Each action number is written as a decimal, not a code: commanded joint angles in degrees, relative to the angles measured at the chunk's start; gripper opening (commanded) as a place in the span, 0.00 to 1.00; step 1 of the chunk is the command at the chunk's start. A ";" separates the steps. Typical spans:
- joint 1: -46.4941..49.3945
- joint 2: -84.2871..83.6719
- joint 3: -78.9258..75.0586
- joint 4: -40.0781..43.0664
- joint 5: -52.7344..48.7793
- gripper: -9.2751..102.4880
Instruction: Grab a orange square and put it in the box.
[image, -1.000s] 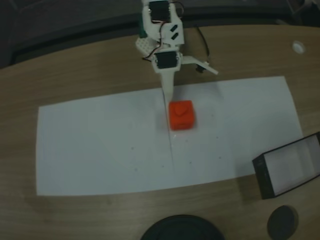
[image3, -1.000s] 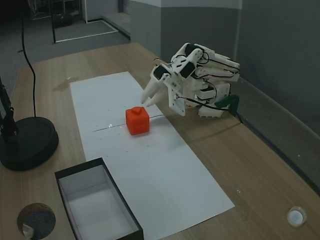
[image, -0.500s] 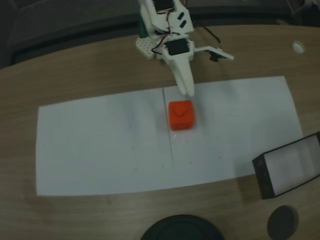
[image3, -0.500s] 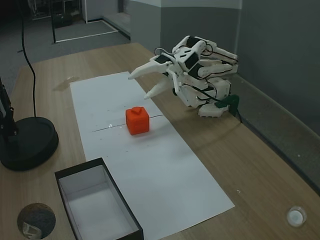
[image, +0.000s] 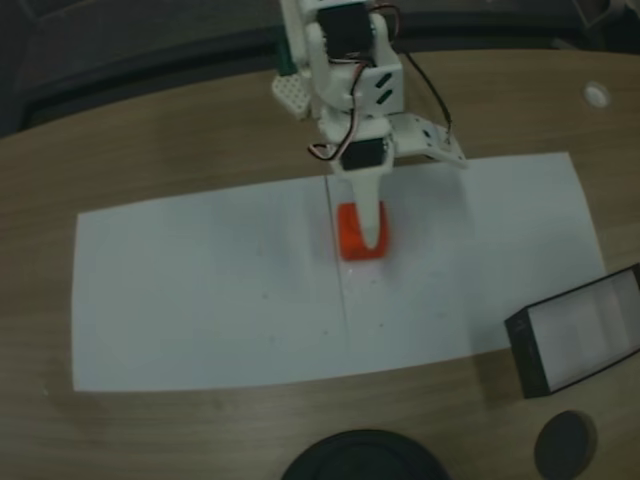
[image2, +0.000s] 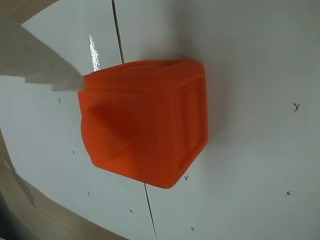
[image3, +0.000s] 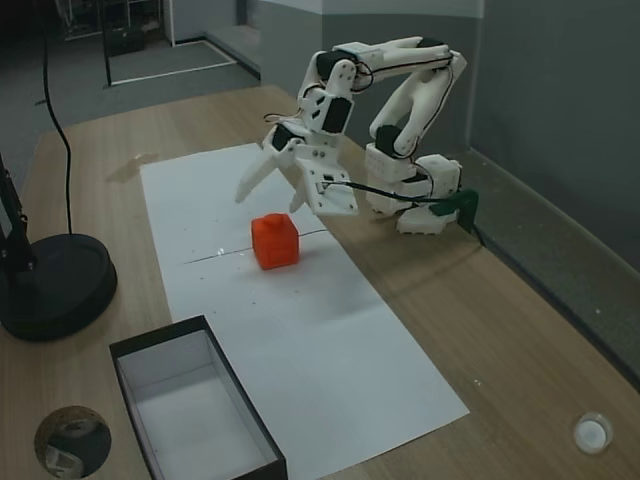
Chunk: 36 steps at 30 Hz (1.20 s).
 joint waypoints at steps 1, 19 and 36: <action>1.93 -6.77 -7.91 1.85 0.00 0.39; -2.90 -16.08 -10.28 3.78 0.00 0.29; -11.07 -14.94 -17.49 4.31 -1.93 0.17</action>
